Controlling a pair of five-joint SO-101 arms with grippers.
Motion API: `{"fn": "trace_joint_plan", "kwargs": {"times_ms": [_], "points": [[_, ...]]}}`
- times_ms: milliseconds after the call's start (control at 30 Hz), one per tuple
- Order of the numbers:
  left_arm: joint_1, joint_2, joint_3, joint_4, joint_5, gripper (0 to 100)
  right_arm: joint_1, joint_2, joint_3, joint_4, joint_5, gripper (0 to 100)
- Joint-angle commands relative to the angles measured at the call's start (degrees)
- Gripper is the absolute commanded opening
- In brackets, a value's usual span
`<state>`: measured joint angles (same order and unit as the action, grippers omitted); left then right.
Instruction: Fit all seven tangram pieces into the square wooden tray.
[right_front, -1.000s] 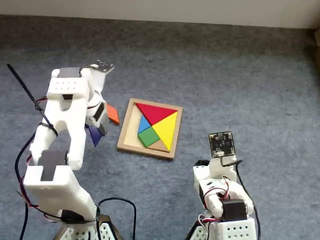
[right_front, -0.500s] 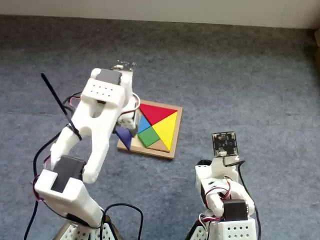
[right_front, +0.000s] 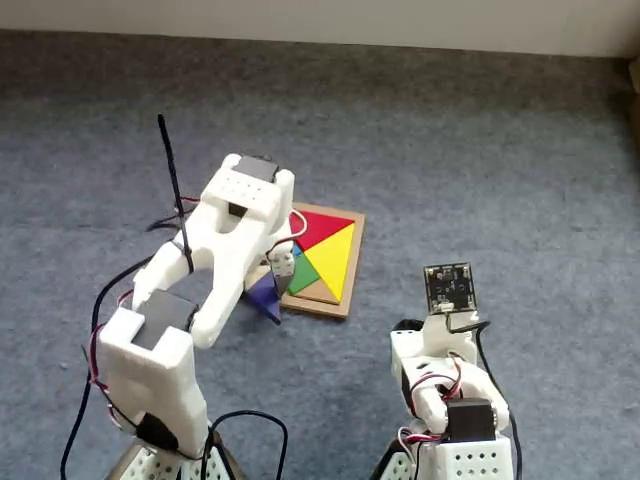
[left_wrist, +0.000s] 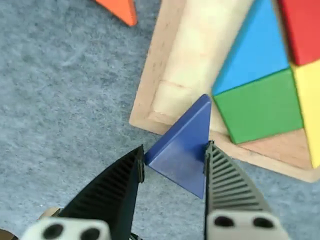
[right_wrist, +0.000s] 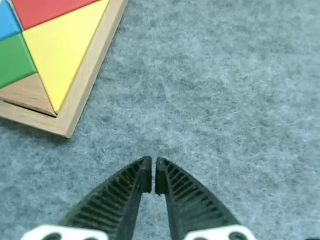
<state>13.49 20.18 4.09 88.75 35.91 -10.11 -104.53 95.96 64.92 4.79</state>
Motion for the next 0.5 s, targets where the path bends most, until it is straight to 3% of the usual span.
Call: {"fn": "trace_joint_plan", "kwargs": {"times_ms": [0,200,467], "points": [[0.8,0.3,-2.7,-0.2,4.7,10,0.8,-0.7,6.1,0.2,-0.1,2.9],[-0.1,0.7,-5.8,-0.5,16.6,10,0.8,-0.7,6.1,0.2,-0.1,2.9],[-1.7,0.7,-7.1,-0.5,18.0,10,0.8,-0.7,6.1,0.2,-0.1,2.9]]}}
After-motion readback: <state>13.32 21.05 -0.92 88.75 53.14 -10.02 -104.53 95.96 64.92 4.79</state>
